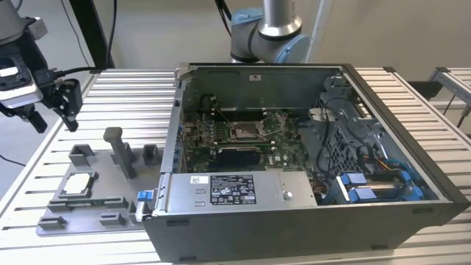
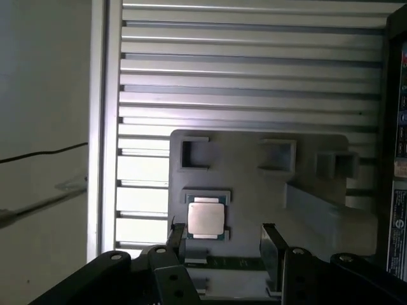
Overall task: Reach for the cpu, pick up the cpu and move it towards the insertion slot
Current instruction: 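Reach for the cpu, then pick up the cpu and move it towards the insertion slot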
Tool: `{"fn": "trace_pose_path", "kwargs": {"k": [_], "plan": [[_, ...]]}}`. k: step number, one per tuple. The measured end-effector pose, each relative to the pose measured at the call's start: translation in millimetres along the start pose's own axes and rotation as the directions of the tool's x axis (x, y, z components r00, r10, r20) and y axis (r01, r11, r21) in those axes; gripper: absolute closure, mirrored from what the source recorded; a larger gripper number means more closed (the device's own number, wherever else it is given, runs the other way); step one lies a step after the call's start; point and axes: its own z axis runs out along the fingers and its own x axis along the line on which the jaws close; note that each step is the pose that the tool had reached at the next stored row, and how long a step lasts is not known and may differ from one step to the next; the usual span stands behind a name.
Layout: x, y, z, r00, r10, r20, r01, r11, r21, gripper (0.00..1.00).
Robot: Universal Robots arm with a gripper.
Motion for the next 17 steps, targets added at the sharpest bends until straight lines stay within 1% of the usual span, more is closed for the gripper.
{"fn": "trace_pose_path", "kwargs": {"k": [10, 17], "plan": [[0.7, -0.7, 8.8, 1.0000, 0.000, 0.0001, 0.000, 1.0000, -0.0001, 0.00], [0.7, -0.9, 13.9, 1.0000, 0.000, -0.0001, 0.000, 1.0000, 0.0000, 0.00]]}}
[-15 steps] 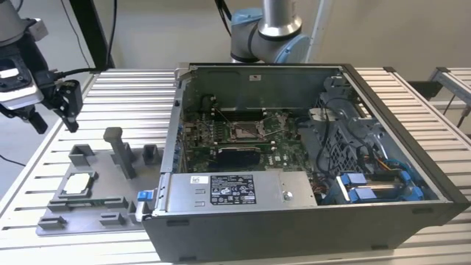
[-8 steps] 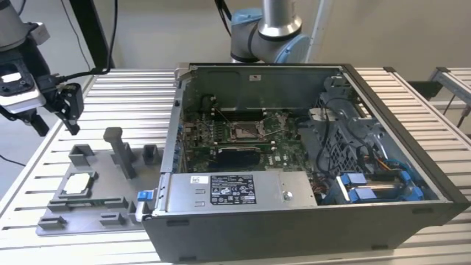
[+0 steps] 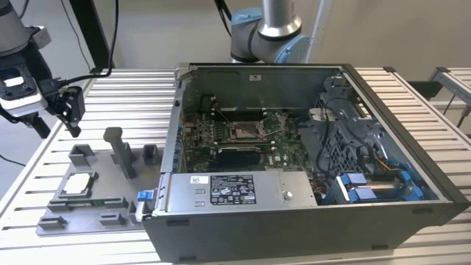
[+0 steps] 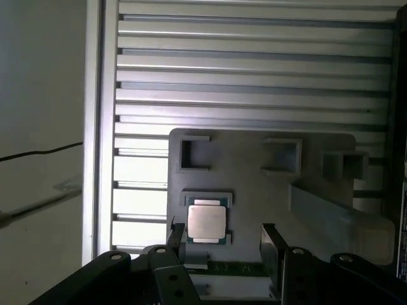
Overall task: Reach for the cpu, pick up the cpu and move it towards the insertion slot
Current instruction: 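Pick up the cpu and move it towards the insertion slot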
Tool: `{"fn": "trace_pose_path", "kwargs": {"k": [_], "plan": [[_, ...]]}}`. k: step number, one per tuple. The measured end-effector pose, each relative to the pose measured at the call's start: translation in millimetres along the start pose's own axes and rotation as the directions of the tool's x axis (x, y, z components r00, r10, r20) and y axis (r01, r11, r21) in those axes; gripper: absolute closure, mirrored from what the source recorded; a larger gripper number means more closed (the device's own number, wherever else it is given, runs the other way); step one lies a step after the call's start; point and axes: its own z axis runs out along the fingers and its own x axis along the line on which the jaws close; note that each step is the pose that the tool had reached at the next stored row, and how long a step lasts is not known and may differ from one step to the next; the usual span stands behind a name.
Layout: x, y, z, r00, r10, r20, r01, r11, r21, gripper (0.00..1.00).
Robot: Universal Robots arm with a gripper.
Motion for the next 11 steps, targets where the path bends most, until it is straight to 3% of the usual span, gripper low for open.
{"fn": "trace_pose_path", "kwargs": {"k": [11], "plan": [[0.1, -0.3, 7.7, 1.0000, 0.000, 0.0000, 0.000, 1.0000, 0.0000, 0.00]]}}
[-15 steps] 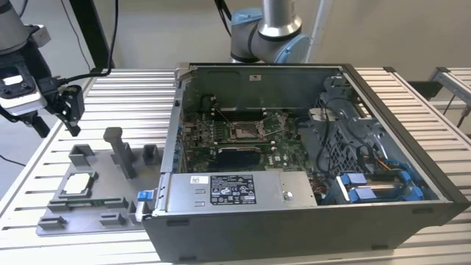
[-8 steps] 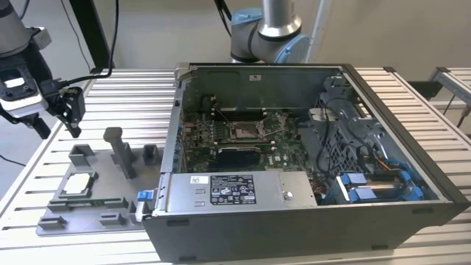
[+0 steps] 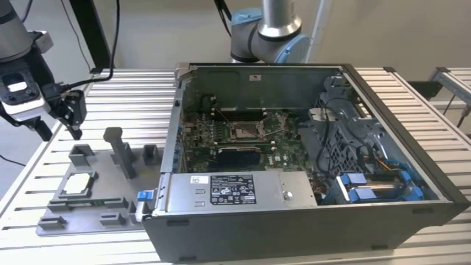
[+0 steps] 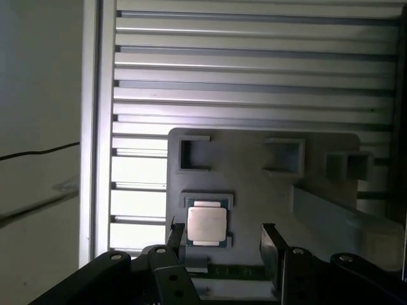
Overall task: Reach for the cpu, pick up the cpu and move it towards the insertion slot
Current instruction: 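Pick up the cpu and move it towards the insertion slot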
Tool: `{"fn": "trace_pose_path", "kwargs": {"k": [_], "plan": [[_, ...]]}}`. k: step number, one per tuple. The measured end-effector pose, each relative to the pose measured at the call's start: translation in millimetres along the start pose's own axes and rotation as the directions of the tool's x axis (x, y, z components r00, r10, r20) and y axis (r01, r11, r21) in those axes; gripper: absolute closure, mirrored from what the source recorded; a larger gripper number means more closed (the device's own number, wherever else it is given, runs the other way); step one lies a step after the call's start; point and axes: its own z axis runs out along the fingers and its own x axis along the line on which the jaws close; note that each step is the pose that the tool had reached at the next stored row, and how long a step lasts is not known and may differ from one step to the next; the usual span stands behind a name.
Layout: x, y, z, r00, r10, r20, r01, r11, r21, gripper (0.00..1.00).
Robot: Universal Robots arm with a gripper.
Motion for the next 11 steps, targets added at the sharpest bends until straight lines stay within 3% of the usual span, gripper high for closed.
{"fn": "trace_pose_path", "kwargs": {"k": [11], "plan": [[0.9, -3.4, 9.3, 1.0000, 0.000, 0.0002, 0.000, 1.0000, -0.0002, 0.00]]}}
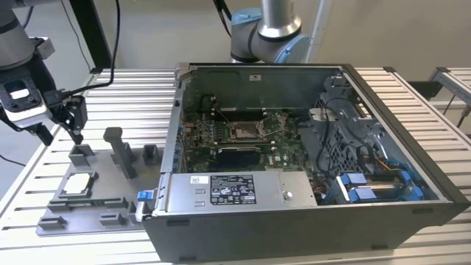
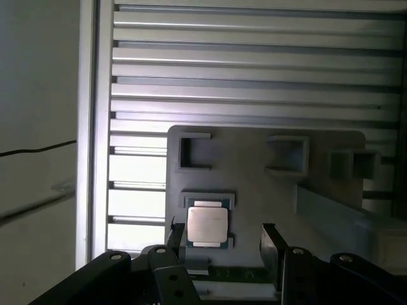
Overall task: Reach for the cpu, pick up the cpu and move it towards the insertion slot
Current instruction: 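Pick up the cpu and move it towards the insertion slot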
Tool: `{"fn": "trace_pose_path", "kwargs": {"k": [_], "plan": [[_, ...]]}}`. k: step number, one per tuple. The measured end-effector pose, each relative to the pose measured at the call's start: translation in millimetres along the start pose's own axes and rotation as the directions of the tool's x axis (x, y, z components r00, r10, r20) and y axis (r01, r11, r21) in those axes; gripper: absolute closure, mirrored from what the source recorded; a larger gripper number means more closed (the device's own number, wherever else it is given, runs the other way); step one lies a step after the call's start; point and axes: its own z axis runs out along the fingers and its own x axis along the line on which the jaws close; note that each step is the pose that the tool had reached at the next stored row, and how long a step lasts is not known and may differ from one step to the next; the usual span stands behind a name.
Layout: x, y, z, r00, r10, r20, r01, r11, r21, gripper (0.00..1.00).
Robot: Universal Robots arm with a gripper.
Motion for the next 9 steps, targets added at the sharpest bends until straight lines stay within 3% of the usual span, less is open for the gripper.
{"fn": "trace_pose_path", "kwargs": {"k": [9], "plan": [[1.0, -5.3, 9.0, 1.0000, 0.000, -0.0004, 0.000, 1.0000, 0.0003, 0.00]]}}
